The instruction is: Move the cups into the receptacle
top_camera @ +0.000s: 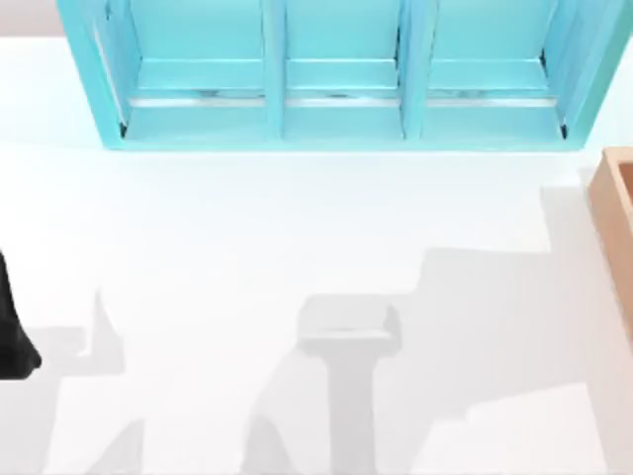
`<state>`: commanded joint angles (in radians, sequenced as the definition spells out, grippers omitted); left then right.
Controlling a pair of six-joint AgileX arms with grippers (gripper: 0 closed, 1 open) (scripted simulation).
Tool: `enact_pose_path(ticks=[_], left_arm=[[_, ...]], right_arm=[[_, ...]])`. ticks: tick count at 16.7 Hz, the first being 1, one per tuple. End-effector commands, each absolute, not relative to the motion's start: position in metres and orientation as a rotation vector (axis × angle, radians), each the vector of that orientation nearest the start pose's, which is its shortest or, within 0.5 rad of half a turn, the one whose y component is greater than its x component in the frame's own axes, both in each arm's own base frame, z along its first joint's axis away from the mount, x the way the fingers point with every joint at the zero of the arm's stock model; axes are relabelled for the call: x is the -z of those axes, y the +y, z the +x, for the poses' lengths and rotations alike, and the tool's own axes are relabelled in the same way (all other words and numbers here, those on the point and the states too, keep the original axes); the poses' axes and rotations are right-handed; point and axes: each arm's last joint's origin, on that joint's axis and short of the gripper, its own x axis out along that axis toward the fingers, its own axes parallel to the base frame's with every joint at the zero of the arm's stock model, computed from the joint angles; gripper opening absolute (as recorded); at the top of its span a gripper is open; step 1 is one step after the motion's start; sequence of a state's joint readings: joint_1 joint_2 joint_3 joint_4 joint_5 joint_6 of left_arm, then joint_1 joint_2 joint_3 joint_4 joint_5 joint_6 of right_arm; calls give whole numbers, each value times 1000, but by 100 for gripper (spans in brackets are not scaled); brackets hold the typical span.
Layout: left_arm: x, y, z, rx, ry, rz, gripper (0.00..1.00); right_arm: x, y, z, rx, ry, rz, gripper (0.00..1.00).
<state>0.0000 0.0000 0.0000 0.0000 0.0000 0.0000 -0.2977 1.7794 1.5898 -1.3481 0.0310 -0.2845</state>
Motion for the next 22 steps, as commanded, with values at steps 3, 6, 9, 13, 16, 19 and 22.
enact_pose_path(ticks=[3,6,9,13,16,19,22], left_arm=[[-160,-1,106,0,0,0,100],[-160,-1,106,0,0,0,100],[-160,-1,106,0,0,0,100],[-160,-1,106,0,0,0,100],[-160,-1,106,0,0,0,100],[-160,-1,106,0,0,0,100],[-160,-1,106,0,0,0,100]], right_arm=[[-281,-120,312,48,1529,-32,0],[-282,-122,311,49,1527,-33,0],[-276,-121,312,46,1531,-34,0],[-244,-119,313,50,1526,-33,0],[-220,-116,313,49,1527,-33,0],[-217,-116,312,49,1527,-33,0],[-217,-116,312,49,1527,-33,8]])
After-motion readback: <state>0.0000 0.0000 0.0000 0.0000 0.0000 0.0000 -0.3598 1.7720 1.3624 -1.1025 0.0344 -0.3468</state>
